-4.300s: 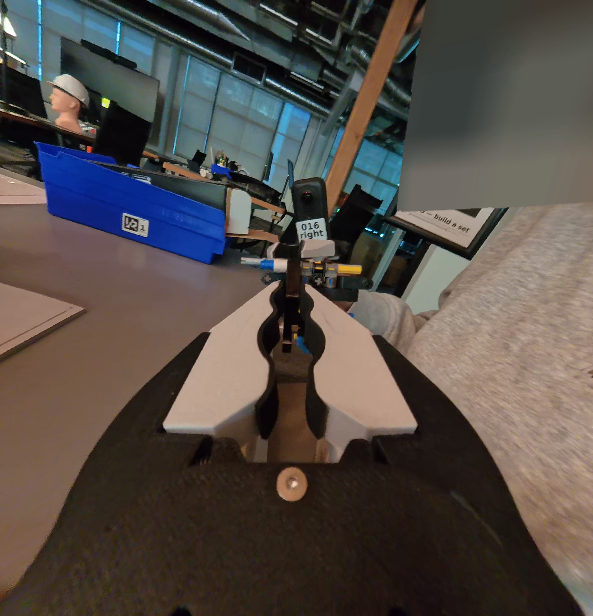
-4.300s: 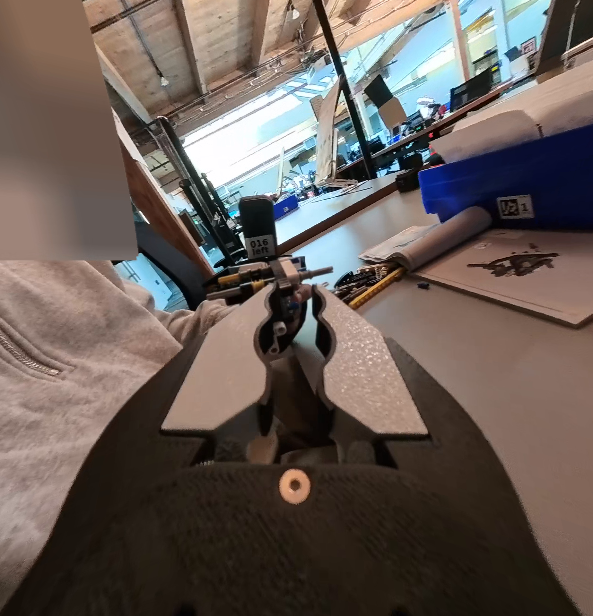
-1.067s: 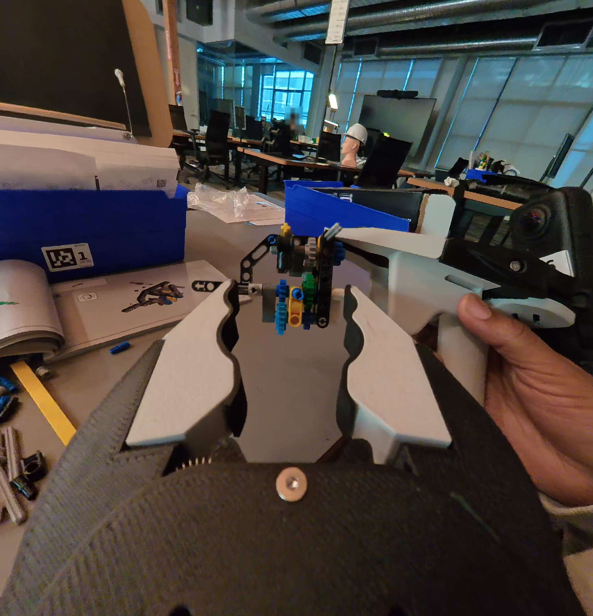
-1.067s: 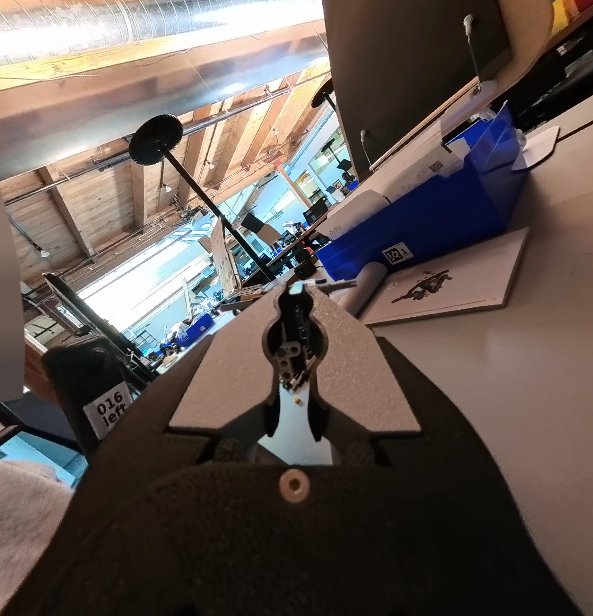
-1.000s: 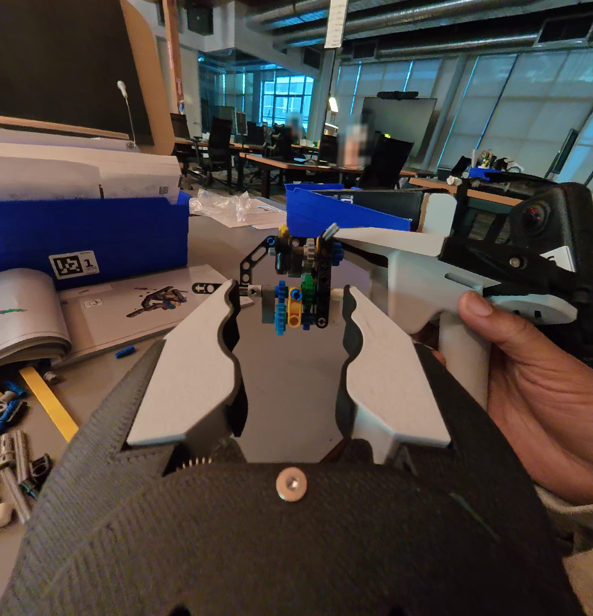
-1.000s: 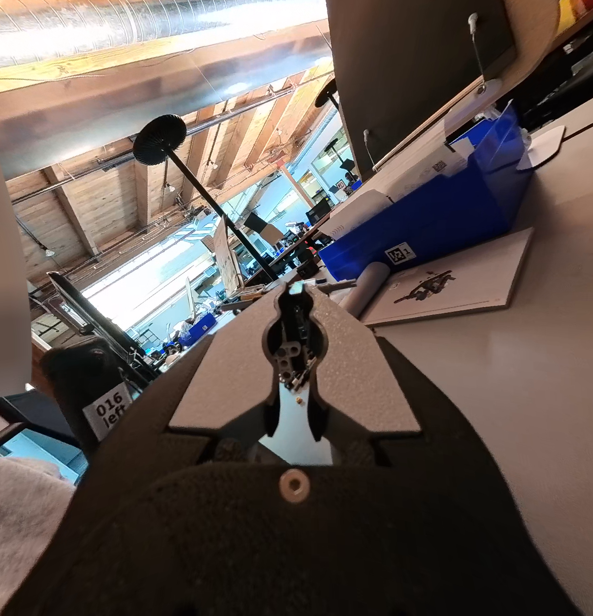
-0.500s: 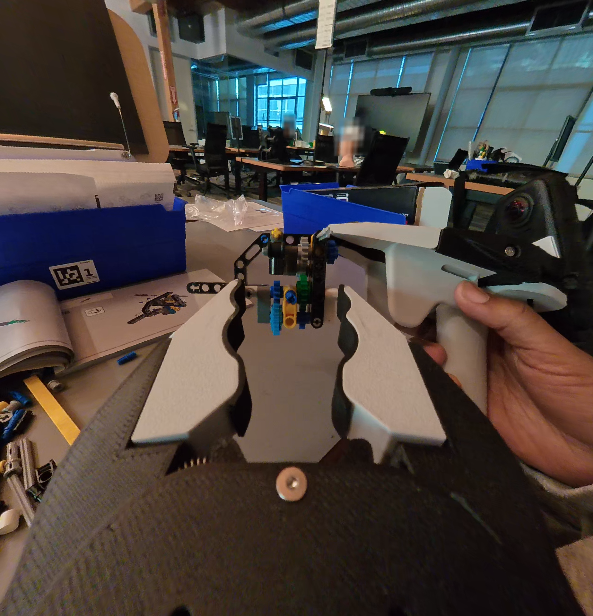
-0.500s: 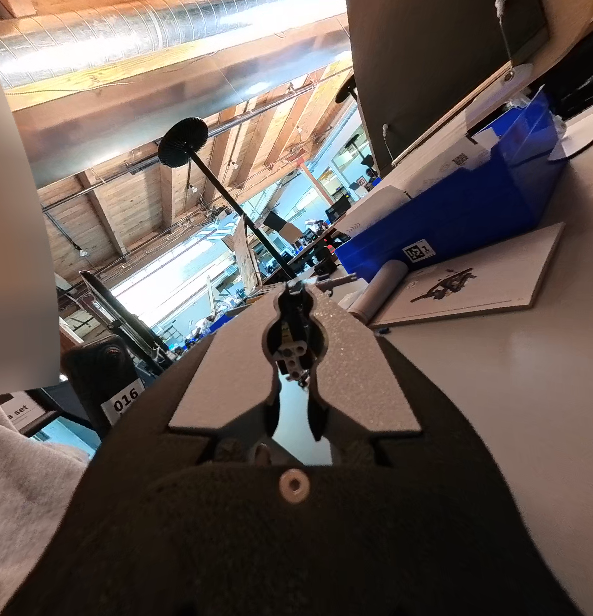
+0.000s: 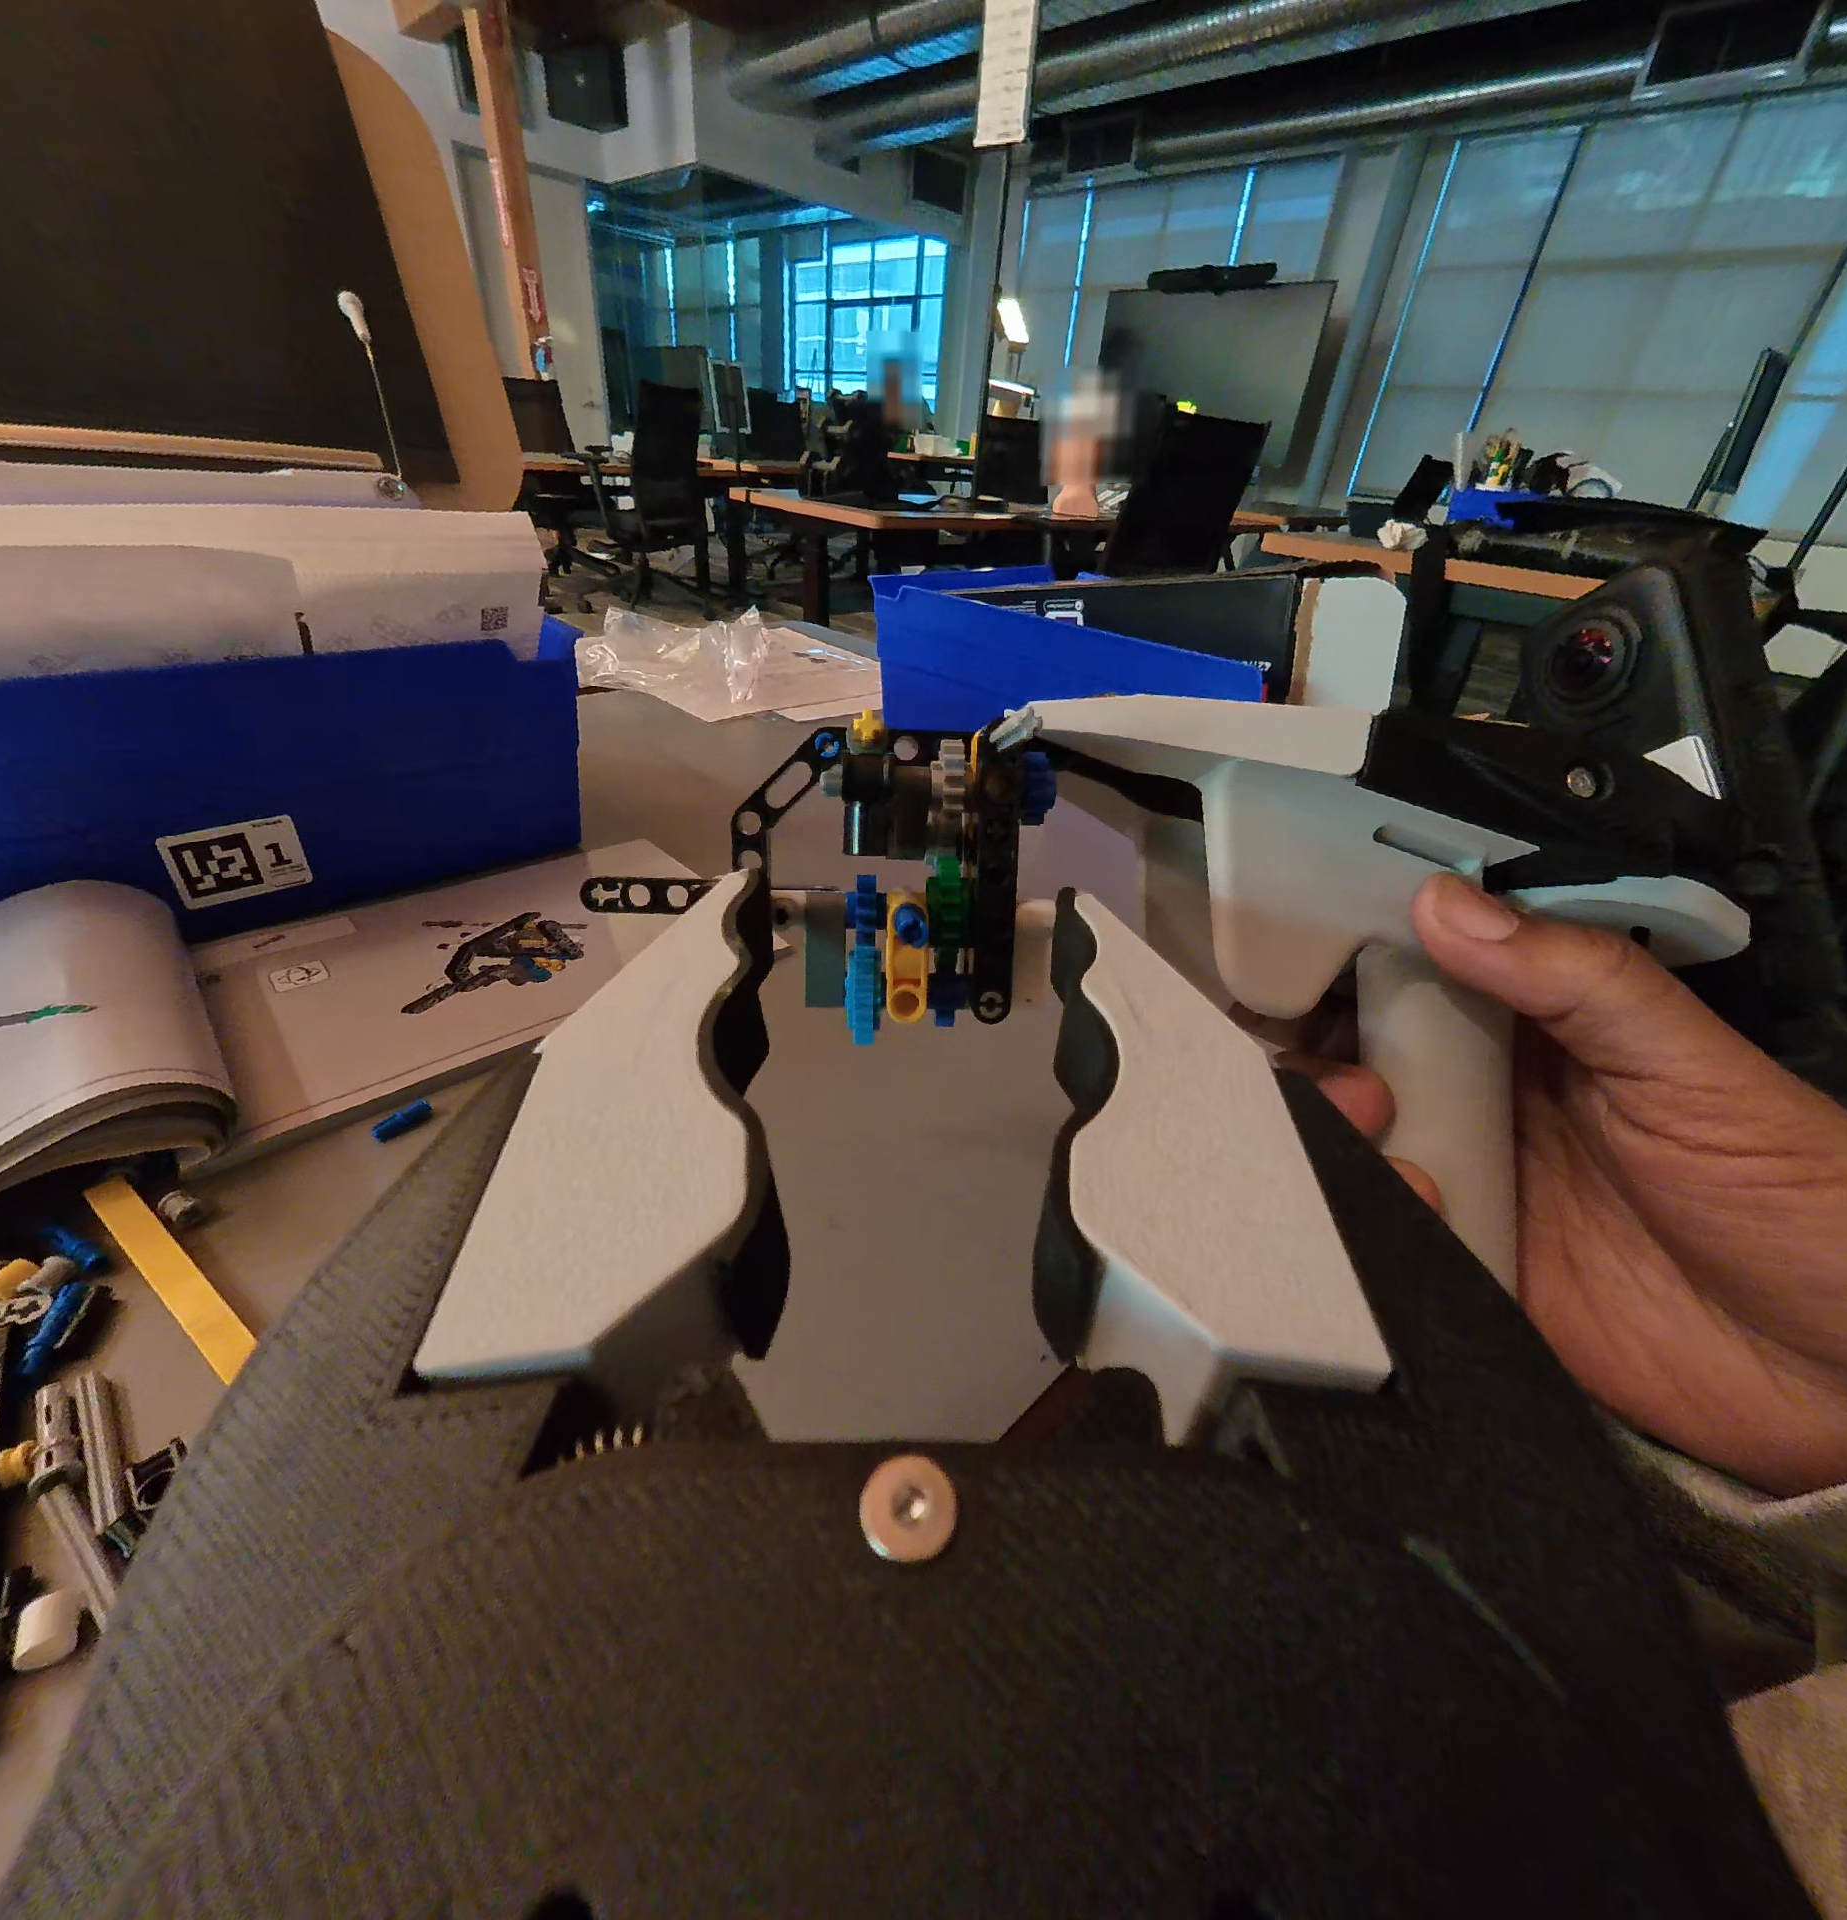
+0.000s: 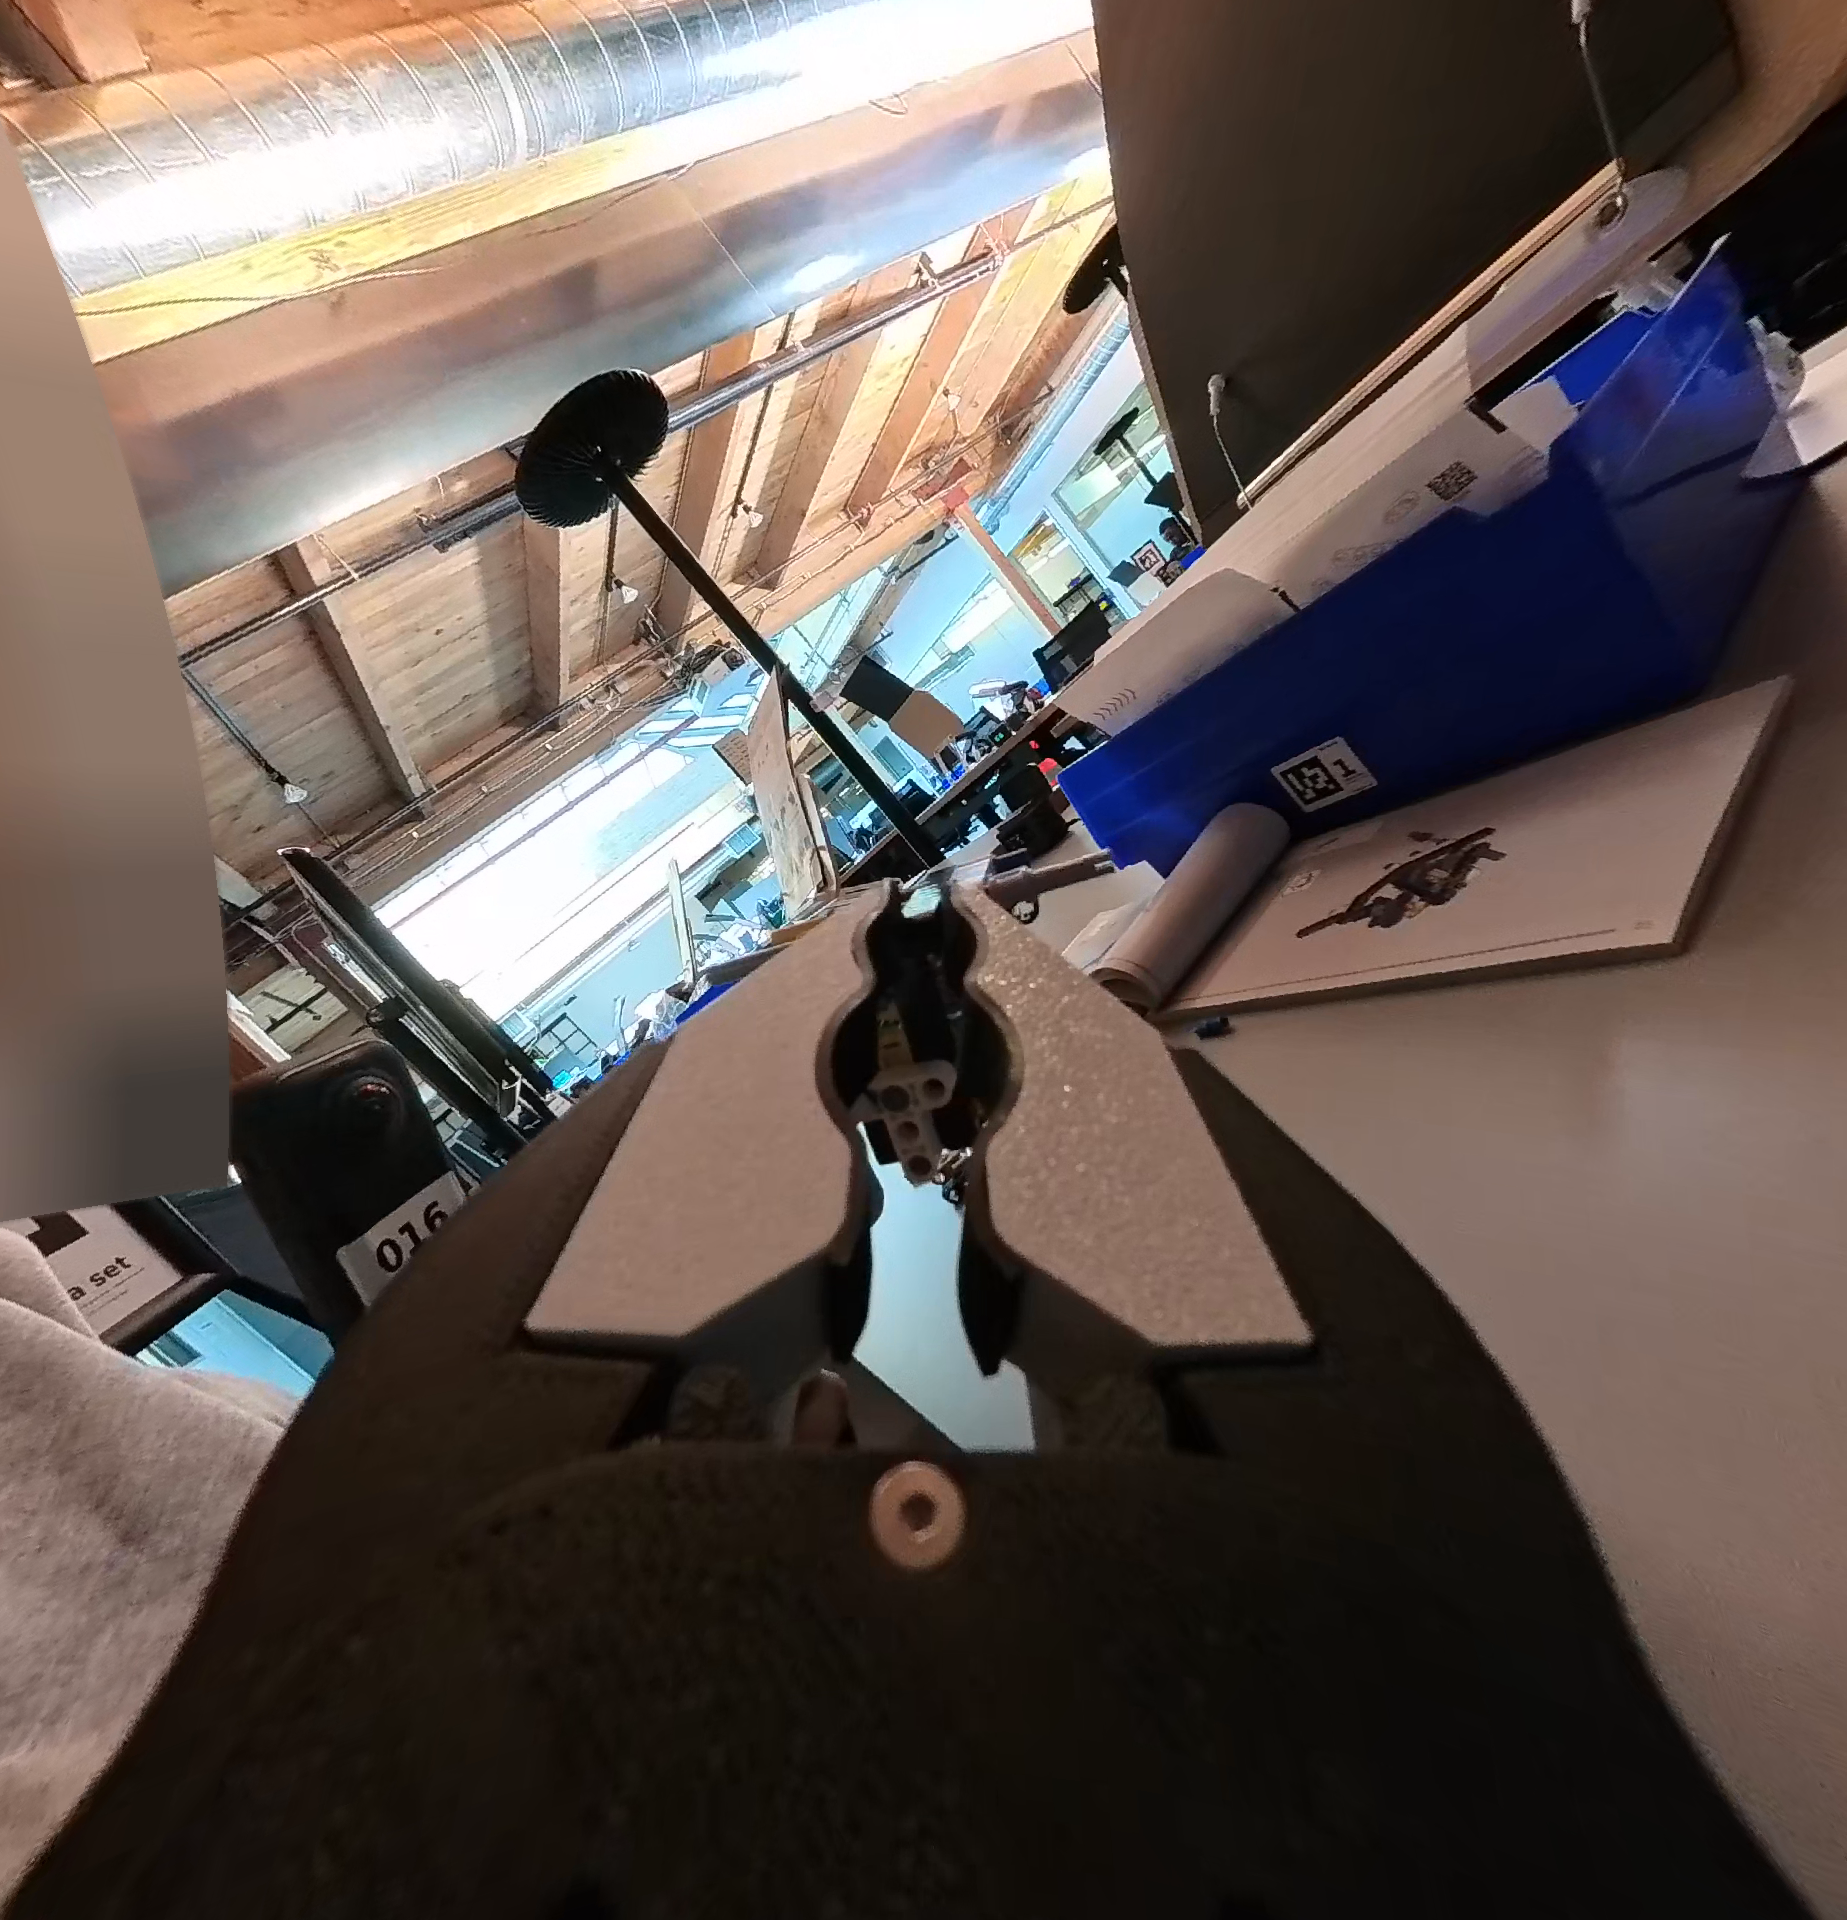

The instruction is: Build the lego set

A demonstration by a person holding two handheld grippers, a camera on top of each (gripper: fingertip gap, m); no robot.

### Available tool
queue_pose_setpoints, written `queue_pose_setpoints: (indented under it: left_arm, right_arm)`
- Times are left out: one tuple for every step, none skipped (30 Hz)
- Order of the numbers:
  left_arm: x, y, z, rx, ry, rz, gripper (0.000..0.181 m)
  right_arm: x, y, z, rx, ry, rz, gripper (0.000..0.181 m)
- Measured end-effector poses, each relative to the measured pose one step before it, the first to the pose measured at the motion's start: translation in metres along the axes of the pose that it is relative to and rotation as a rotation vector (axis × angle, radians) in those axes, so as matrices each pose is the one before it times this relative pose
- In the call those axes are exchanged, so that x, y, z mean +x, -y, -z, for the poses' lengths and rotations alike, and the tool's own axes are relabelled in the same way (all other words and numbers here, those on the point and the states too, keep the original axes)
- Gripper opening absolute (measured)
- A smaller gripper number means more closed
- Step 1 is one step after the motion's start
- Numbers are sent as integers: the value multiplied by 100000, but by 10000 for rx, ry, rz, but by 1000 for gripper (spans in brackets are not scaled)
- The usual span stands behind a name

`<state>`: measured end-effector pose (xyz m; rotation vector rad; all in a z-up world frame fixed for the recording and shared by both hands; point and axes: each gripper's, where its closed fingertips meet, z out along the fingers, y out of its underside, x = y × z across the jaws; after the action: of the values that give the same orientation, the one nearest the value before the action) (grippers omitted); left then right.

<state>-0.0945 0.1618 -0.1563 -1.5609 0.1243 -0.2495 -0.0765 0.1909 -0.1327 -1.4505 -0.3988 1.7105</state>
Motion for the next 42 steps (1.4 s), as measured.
queue_pose_setpoints:
  left_arm:
    - [-9, 23, 13, 9, 7, -6, 52]
    - [1, 24, 9, 11, 2, -16, 52]
    - [11, 16, 1, 6, 1, -16, 52]
    - [22, 18, 3, 6, -11, -8, 52]
    - [55, 15, 7, 4, -39, -3, 52]
    - [66, 30, 15, 13, -50, 13, 53]
    - [2, 71, 26, 42, -2, 21, 53]
    - [7, 62, 25, 45, 4, -18, 53]
    - [120, -18, 7, -7, -37, -66, 53]
    - [120, -9, 15, -2, -26, -33, 57]
    - [124, 10, 34, 12, -24, -33, 63]
    - [155, -46, 13, -20, -48, -51, 66]
    - [120, -53, 23, -21, -40, -29, 67]
    - [175, -27, 27, 4, -91, 0, 68]
    - [207, -9, 42, 22, -129, 3, 69]
    - [96, -54, 36, -2, -58, -18, 70]
    - [46, -138, 11, -48, -43, -34, 71]
    - [-16, -197, -17, -77, -20, -9, 71]
    - [-32, -227, -37, -86, -20, 40, 70]
    - [-11, -229, -56, -98, -43, 95, 70]
    - [-45, -219, -60, -94, -24, 131, 70]
    - [-36, -221, -80, -97, -28, 133, 69]
    - [-57, -198, -64, -76, -14, 136, 69]
    - [-24, -175, -54, -64, -50, 148, 69]
    - [-20, -175, -42, -62, -64, 185, 68]
    - [-112, -157, -28, -55, -36, 239, 66]
    - [-147, -131, 11, -50, -33, 235, 65]
    - [-82, -102, 29, -25, -89, 190, 65]
    - [17, -63, 32, -5, -156, 162, 66]
    - [95, -38, 20, 7, -196, 151, 65]
    - [355, -97, -22, -26, -354, 134, 60]
    - [637, -243, -88, -129, -538, 152, 54]
    - [420, -335, -173, -212, -383, 221, 55]
    - [131, -331, -163, -186, -190, 218, 56]
    - [136, -266, -119, -132, -206, 181, 58]
    - [31, -203, -86, -111, -158, 169, 60]
    - [-145, -73, -16, -54, -49, 139, 61]
    - [-220, 83, 46, 21, -16, 108, 62]
    - [-254, 215, 105, 71, -8, 80, 63]
    - [-195, 292, 148, 93, -51, 14, 61]
    - [-47, 283, 172, 61, -147, -78, 56]
    - [-115, 250, 158, 13, -91, -142, 53]
  right_arm:
    - [-18, 11, 6, 1, 13, -11, 6]
    - [-12, 10, 6, 5, 12, -12, 6]
    - [-21, 9, 6, 8, 13, -13, 6]
    - [-23, 21, 12, 5, 14, -16, 6]
    - [-17, 23, 0, 5, 23, -20, 6]
    - [-51, 25, 0, 6, 32, -31, 6]
    - [-18, 31, -14, 10, 25, -47, 6]
    - [13, 74, -2, 33, 17, -62, 6]
    - [65, 161, 45, 59, -1, -55, 6]
    - [101, 198, 85, 49, -1, -55, 5]
    - [135, 275, 126, 70, 2, -70, 5]
    - [182, 324, 157, 99, -14, -92, 5]
    - [257, 345, 181, 103, -54, -103, 5]
    - [286, 290, 173, 69, -67, -87, 5]
    - [277, 246, 161, 44, -68, -82, 5]
    - [260, 248, 169, 58, -66, -80, 5]
    - [208, 215, 129, 49, -42, -87, 5]
    - [186, 166, 108, 38, -38, -100, 5]
    - [155, 150, 94, 59, -30, -110, 6]
    - [122, 96, 43, 46, -21, -131, 6]
    - [63, 8, 22, 23, 0, -145, 5]
    - [46, -55, -12, 5, 13, -146, 6]
    - [-16, -105, -31, -4, 34, -149, 5]
    - [-61, -128, -39, -15, 68, -148, 6]
    - [-96, -158, -46, -52, 89, -124, 6]
    - [-74, -133, -38, -57, 74, -81, 6]
    - [-62, -48, -17, -30, 49, -43, 6]
    - [-60, 3, 11, -11, 41, -20, 6]
    - [-36, 39, 26, -13, 30, -1, 6]
    - [-28, 79, 62, -5, 33, 15, 6]
    - [-7, 104, 73, 1, 17, 8, 6]
    - [-3, 121, 79, 11, 32, -7, 6]
    - [-43, 108, 77, -2, 62, -33, 6]
    - [-29, 109, 67, -8, 59, -37, 6]
    - [-17, 78, 60, -14, 54, -16, 6]
    - [-38, 51, 61, -38, 63, -5, 6]
    - [-36, 14, 55, -60, 59, 16, 6]
    - [-18, -8, 42, -81, 45, 44, 6]
    - [18, -21, 50, -99, 28, 61, 5]
    - [20, 2, 51, -96, 24, 59, 6]
    - [25, 25, 56, -85, 37, 53, 6]
    - [38, 10, 44, -94, 32, 48, 6]
